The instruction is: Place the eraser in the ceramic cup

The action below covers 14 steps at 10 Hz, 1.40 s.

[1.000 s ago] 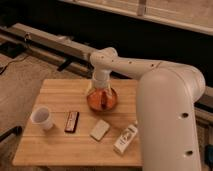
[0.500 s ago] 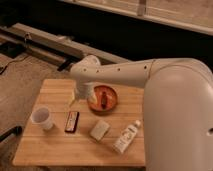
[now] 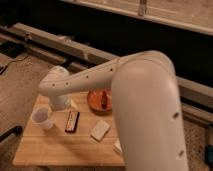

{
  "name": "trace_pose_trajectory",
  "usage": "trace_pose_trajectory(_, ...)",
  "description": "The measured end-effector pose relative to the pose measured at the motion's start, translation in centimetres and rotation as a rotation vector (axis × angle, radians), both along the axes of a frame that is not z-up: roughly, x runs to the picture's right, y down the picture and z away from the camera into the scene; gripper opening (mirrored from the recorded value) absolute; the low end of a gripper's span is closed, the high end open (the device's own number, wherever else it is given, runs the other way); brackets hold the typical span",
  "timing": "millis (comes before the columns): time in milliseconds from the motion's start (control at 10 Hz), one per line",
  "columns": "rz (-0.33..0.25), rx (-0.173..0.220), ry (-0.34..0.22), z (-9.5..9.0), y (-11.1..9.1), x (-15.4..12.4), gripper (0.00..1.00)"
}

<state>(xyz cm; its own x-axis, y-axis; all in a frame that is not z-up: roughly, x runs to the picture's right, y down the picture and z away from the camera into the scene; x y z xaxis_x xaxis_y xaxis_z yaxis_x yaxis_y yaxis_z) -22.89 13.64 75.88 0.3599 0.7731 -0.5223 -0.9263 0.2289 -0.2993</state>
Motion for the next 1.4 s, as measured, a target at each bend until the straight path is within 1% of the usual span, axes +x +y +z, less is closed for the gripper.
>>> trace_pose_trajectory(100,-0.018,-0.002,0.025,1.0,0.5,-0.1,0.80)
trace_pose_trajectory(200,-0.016,-0.008,0.038,1.6,0.5,0.0,0.80)
trace_pose_trajectory(400,-0.002,-0.026,0.076,3.8,-0.5,1.6,0.80)
trace_pose_trajectory(500,-0.003,-0.033,0.092,4.5,-0.7,2.3,0.80)
trace_pose_trajectory(600,-0.002,-0.037,0.094,4.9,-0.6,2.3,0.80)
trace_pose_trajectory(800,-0.011,-0.049,0.100,5.4,0.2,2.0,0.80)
trace_pose_trajectory(1100,0.004,-0.042,0.092,6.1,0.9,1.7,0.80)
trace_pose_trajectory(1200,0.011,-0.046,0.093,6.5,1.2,1.5,0.80)
trace_pose_trajectory(1400,0.017,-0.064,0.107,7.9,2.3,1.4,0.80)
